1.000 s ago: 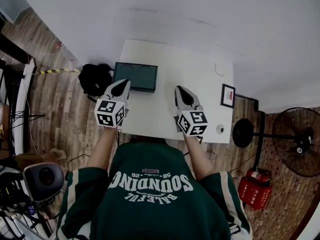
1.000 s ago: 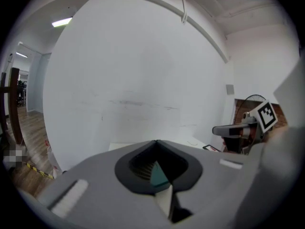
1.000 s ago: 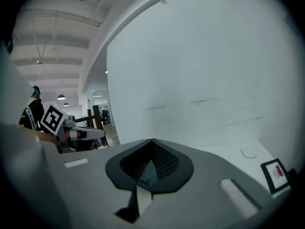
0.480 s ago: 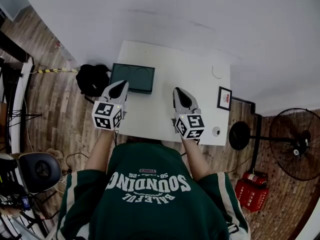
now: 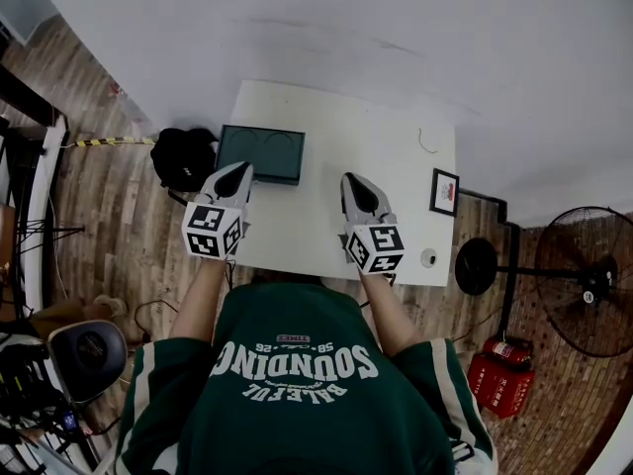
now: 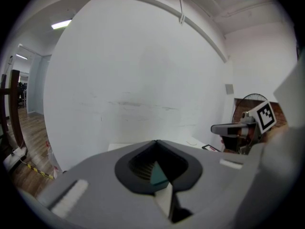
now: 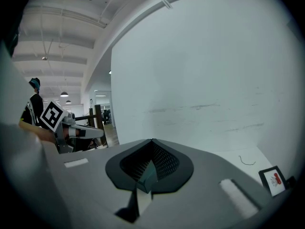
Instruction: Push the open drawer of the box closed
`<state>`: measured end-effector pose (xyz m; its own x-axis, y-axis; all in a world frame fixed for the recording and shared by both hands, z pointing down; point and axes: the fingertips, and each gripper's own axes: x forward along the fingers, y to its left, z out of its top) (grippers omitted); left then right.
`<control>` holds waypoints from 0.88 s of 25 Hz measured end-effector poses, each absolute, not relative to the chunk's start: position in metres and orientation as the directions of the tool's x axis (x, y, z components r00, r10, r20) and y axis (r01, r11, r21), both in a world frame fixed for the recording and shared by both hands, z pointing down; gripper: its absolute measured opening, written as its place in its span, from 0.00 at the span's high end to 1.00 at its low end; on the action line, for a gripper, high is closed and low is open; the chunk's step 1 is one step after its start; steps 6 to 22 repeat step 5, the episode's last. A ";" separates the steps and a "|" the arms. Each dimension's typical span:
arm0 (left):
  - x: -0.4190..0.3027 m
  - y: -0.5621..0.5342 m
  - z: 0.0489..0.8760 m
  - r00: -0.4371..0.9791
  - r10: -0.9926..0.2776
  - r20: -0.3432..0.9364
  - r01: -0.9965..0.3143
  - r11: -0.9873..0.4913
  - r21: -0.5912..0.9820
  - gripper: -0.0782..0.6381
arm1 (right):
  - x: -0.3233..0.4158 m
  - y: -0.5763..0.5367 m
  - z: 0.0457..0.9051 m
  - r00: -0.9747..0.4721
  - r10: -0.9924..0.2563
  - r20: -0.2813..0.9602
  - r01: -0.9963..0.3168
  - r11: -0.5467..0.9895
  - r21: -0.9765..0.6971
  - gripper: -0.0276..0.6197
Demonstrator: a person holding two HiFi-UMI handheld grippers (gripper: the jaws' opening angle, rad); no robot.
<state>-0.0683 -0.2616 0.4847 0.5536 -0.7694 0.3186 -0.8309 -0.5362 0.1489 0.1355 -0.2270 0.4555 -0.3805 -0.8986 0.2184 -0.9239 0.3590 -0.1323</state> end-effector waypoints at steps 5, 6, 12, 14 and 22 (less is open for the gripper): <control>-0.067 -0.260 0.487 0.552 -0.769 0.322 -0.832 -0.533 0.152 0.82 | 0.134 -0.227 0.455 -0.388 -0.896 0.217 -0.921 0.367 -0.132 0.95; -0.067 -0.260 0.487 0.552 -0.769 0.322 -0.832 -0.533 0.152 0.82 | 0.134 -0.227 0.455 -0.388 -0.896 0.217 -0.921 0.367 -0.132 0.95; -0.067 -0.260 0.487 0.552 -0.769 0.322 -0.832 -0.533 0.152 0.82 | 0.134 -0.227 0.455 -0.388 -0.896 0.217 -0.921 0.367 -0.132 0.95; -0.067 -0.260 0.487 0.552 -0.769 0.322 -0.832 -0.533 0.152 0.82 | 0.134 -0.227 0.455 -0.388 -0.896 0.217 -0.921 0.367 -0.132 0.95; -0.067 -0.260 0.487 0.552 -0.769 0.322 -0.832 -0.533 0.152 0.82 | 0.134 -0.227 0.455 -0.388 -0.896 0.217 -0.921 0.367 -0.132 0.95</control>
